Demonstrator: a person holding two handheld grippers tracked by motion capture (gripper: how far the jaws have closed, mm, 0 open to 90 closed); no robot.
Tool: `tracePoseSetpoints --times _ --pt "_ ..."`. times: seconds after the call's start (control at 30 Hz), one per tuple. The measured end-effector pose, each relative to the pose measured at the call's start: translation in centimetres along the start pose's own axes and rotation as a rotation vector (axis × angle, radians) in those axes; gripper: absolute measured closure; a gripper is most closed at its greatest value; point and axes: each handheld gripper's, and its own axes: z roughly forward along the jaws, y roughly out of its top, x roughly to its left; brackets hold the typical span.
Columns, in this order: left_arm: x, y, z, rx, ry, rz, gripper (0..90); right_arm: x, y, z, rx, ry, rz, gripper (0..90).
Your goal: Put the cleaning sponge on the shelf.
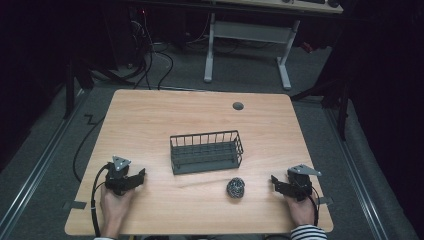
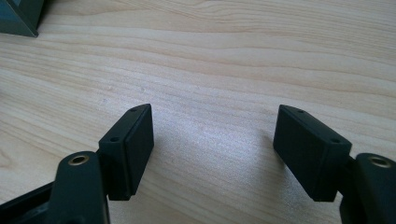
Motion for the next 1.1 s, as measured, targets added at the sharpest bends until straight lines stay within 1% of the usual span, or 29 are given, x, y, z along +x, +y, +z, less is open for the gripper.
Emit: tracePoseSetpoints --times 0.2,0.23,0.27,0.3,0.33,0.37,0.4,0.43,0.47,0.5,0.53,0.6,0.63,0.67,0.7,0.73,0.77,0.8,0.83,0.9,0.93,0.97,1.0,1.03,1.1 --pt "0.0 0.0 0.0 0.001 -0.001 0.0 30.4 0.0 0.1 -0.1 0.009 0.002 0.001 29.4" --pt "0.0 0.0 0.0 0.0 -0.001 0.0 30.4 0.1 0.2 -0.1 0.014 0.01 0.002 28.8" --pt "0.0 0.0 0.0 0.001 -0.001 -0.002 30.3 0.3 0.4 -0.2 0.026 0.027 -0.01 27.6" --pt "0.0 0.0 0.0 0.001 -0.001 -0.002 30.3 0.5 0.5 -0.3 0.02 0.031 -0.021 27.7" --pt "0.0 0.0 0.0 0.001 -0.002 -0.002 30.3 0.5 0.5 -0.3 0.02 0.031 -0.021 27.7" --pt "0.0 0.0 0.0 0.001 -0.002 -0.002 30.2 0.8 0.7 -0.6 0.011 0.054 -0.029 27.7" --pt "0.0 0.0 0.0 0.001 -0.002 -0.002 30.1 0.8 0.7 -0.6 0.011 0.054 -0.029 27.7" --pt "0.0 0.0 0.0 0.0 -0.001 -0.002 30.1 1.0 0.7 -0.7 0.009 0.064 -0.033 27.6" --pt "0.0 0.0 0.0 0.001 -0.002 -0.002 30.0 1.2 0.8 -0.7 0.009 0.071 -0.042 27.6" --pt "0.0 0.0 0.0 0.001 -0.002 -0.002 29.8 1.7 0.8 -0.9 0.008 0.09 -0.054 27.4" --pt "0.0 0.0 0.0 0.001 -0.003 -0.002 29.7 2.0 0.8 -1.0 0.006 0.099 -0.061 27.3" --pt "0.0 0.0 0.0 -0.001 -0.003 -0.004 29.6 2.5 0.8 -1.3 -0.009 0.116 -0.076 27.3" --pt "0.0 0.0 0.0 -0.001 -0.004 -0.004 29.6 2.7 0.9 -1.5 -0.011 0.128 -0.075 27.4" --pt "0.0 0.0 0.0 -0.001 -0.004 -0.004 29.6 2.7 0.9 -1.5 -0.011 0.128 -0.075 27.4" --pt "0.0 0.0 0.0 -0.001 -0.004 -0.004 29.5 3.2 1.0 -1.7 -0.014 0.143 -0.091 27.5" --pt "0.0 0.0 0.0 -0.001 -0.004 -0.004 29.5 3.2 1.0 -1.7 -0.014 0.143 -0.091 27.5" --pt "0.0 0.0 0.0 -0.001 -0.004 -0.004 29.5 3.7 1.1 -2.1 -0.019 0.157 -0.108 27.7" --pt "0.0 0.0 0.0 -0.001 -0.005 -0.004 29.5 4.0 1.1 -2.2 -0.023 0.163 -0.11 27.8" --pt "0.0 0.0 0.0 -0.001 -0.005 -0.004 29.5 4.0 1.1 -2.2 -0.023 0.163 -0.11 27.8" --pt "0.0 0.0 0.0 0.0 -0.005 -0.004 29.5 4.7 1.2 -2.8 -0.034 0.181 -0.137 27.8" --pt "0.0 0.0 0.0 -0.001 -0.004 -0.004 29.5 4.7 1.2 -2.8 -0.034 0.181 -0.137 27.8" --pt "0.0 0.0 0.0 -0.001 -0.005 -0.004 29.5 5.0 1.2 -3.0 -0.038 0.189 -0.139 27.9" --pt "0.0 0.0 0.0 -0.001 -0.005 -0.004 29.5 5.4 1.3 -3.3 -0.042 0.207 -0.145 27.8" --pt "0.0 0.0 0.0 -0.001 -0.005 -0.004 29.5 5.4 1.3 -3.3 -0.042 0.207 -0.145 27.8" --pt "0.0 0.0 0.0 -0.001 -0.005 -0.004 29.5 6.2 1.3 -3.6 -0.044 0.23 -0.17 27.6"
